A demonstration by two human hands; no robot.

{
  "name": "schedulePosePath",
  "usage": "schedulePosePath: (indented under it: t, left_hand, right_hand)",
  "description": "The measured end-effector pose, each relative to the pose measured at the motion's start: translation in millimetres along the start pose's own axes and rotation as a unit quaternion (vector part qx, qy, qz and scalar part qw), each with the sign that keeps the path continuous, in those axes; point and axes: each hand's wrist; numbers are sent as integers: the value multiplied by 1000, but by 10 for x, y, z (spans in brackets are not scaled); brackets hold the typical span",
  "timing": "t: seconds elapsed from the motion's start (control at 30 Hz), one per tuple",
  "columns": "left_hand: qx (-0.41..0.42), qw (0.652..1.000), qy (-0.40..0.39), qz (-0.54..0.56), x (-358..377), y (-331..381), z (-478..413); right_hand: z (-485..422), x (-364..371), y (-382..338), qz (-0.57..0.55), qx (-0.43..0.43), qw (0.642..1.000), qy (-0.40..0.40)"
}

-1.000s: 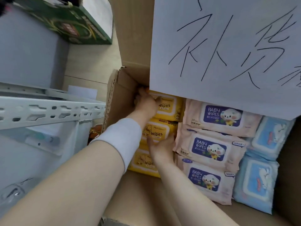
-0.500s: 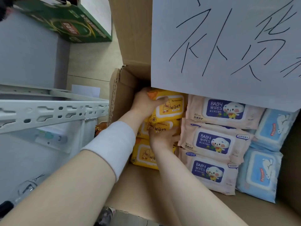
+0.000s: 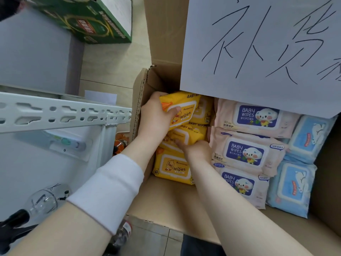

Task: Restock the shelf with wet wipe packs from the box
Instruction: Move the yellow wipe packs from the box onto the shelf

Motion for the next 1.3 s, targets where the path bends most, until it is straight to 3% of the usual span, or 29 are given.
schedulePosePath:
  t: [0.1,0.2,0.4,0.6,0.77,1.03,1.3]
  left_hand:
    - [13,1000,18,3,-69,50,47]
    - [21,999,31,5,-171,60,148]
    - [1,995,68,77,-540,33,541]
    - [-106,968,106,203,-1238,71,1417]
    - [-165,909,175,342,-1984,168,2563]
    - [-97,835,323,434,-3685,99,4579]
    - [-48,739,510,437,-5128,-776,6125]
  right_hand:
    - [109,-17,2,51,-53,997,-35]
    - [215,33,34,134,-109,985,4]
    - [328,-284,386,-116,-106,988,-7]
    - [975,-1251,923,-162,-146,976,-12]
    - [1738,-1967,1295,-149,-207,963,-86]
    - [3676,-2510,1274,-88,-366,884,-276]
    - [5598,-1837,1230,-25,-508,766,-394]
Point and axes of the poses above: each hand's wrist, its own z-axis away from the middle knuckle, its own x-axis out of the palm, y = z × x, and after that the axes turned 10 degrees about y, right-handed
